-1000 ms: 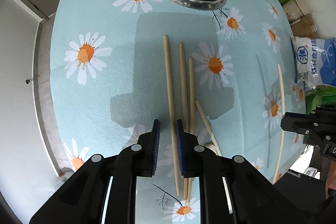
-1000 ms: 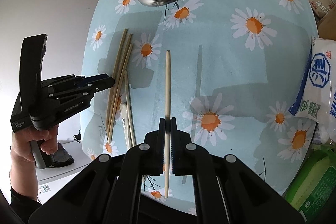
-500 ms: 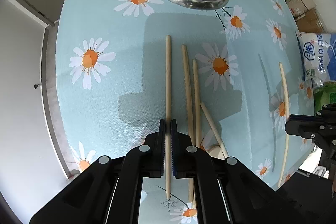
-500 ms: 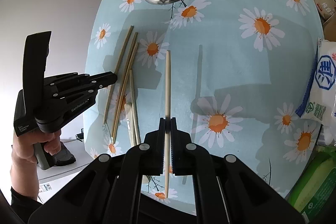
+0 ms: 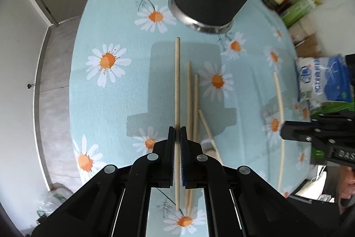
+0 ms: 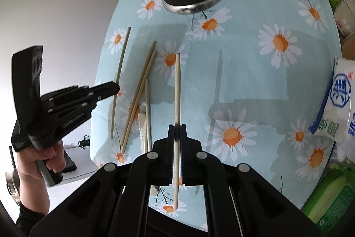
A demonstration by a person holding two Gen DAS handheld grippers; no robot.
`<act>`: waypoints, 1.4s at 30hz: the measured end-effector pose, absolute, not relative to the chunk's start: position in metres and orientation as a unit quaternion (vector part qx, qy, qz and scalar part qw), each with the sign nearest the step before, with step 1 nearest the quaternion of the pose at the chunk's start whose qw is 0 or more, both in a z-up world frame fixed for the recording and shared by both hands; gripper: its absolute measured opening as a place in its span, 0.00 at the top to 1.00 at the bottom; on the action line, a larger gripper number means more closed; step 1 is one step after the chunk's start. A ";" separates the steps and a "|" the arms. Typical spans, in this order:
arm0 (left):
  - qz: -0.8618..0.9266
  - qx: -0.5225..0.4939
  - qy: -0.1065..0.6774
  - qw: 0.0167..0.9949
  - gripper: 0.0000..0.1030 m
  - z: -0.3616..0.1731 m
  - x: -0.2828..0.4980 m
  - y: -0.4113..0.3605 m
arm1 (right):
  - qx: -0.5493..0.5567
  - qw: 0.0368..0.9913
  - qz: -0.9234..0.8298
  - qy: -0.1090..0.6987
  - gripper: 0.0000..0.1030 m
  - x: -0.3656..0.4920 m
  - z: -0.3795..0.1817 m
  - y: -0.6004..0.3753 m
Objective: Organize utensils
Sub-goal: 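Lift both held chopsticks up toward the black holder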
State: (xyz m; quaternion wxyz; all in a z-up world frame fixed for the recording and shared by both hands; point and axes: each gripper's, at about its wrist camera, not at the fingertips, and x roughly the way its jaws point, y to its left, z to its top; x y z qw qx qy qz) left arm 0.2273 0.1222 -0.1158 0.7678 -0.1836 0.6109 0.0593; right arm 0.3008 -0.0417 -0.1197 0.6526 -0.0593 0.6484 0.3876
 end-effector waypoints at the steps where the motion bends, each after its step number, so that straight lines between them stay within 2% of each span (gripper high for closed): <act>1: 0.058 -0.189 0.603 0.773 0.97 -0.111 0.222 0.120 | -0.061 0.655 0.392 0.643 0.95 0.300 -0.117 -0.041; 11: 0.043 -0.233 0.526 0.817 0.97 -0.069 0.202 0.104 | -0.055 0.669 0.439 0.597 0.94 0.295 -0.084 -0.034; 22: 0.030 -0.236 0.442 0.865 0.97 -0.017 0.200 0.092 | 0.010 0.689 0.499 0.525 0.94 0.307 -0.047 -0.033; 42: -0.003 -0.200 0.272 0.941 0.97 0.051 0.260 0.110 | 0.092 0.803 0.509 0.295 0.94 0.357 0.046 -0.062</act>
